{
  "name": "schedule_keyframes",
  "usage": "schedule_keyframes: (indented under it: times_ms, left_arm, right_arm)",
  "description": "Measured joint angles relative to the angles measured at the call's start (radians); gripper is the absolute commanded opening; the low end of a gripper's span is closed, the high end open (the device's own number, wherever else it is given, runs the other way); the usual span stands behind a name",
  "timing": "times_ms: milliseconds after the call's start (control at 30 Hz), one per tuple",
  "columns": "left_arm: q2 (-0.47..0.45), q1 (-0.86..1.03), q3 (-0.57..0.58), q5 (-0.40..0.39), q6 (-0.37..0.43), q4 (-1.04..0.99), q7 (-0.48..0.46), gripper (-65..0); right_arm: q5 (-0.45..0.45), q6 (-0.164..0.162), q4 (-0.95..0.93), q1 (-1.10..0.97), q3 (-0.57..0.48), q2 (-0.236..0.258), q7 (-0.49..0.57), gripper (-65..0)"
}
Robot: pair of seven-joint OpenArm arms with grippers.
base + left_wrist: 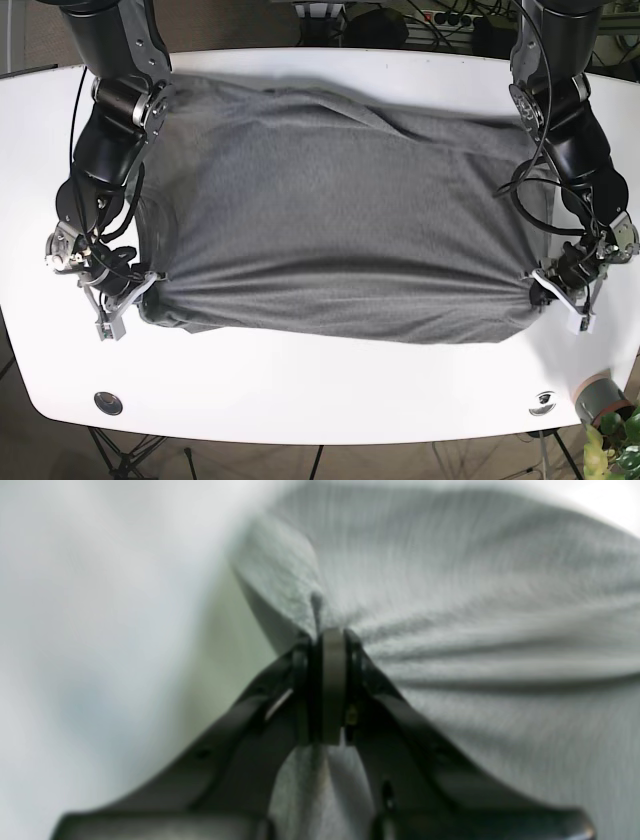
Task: Fold the T-shirt properly
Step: 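Grasp the hem corners with both grippers, lift and swing the shirt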
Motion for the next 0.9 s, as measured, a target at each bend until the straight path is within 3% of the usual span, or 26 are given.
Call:
schedule_keyframes:
  times_ms: [133,267,600,900]
  left_arm:
    - [0.002,-0.016,0.004,0.0,0.0,0.095,0.036,-65.0]
    - [0.004,-0.082,0.005,0.008,-0.001,0.114,0.103,-65.0]
    - [-0.013,-0.305,0.01,0.001,-0.006,0.126,0.121,-65.0]
    - [-0.047,-0.57,0.13,-0.005,-0.007,0.126,0.151,-65.0]
  right_arm:
    - [-0.009,0.002,0.028,0.037,-0.015,0.002,-0.047,-63.1]
    - [-0.008,0.005,0.029,0.102,-0.099,0.019,-0.062,-63.1]
    - [0.001,0.011,0.029,0.336,-0.185,0.055,-0.128,-63.1]
    - [0.004,0.01,0.031,0.672,-0.299,0.079,-0.194,-63.1]
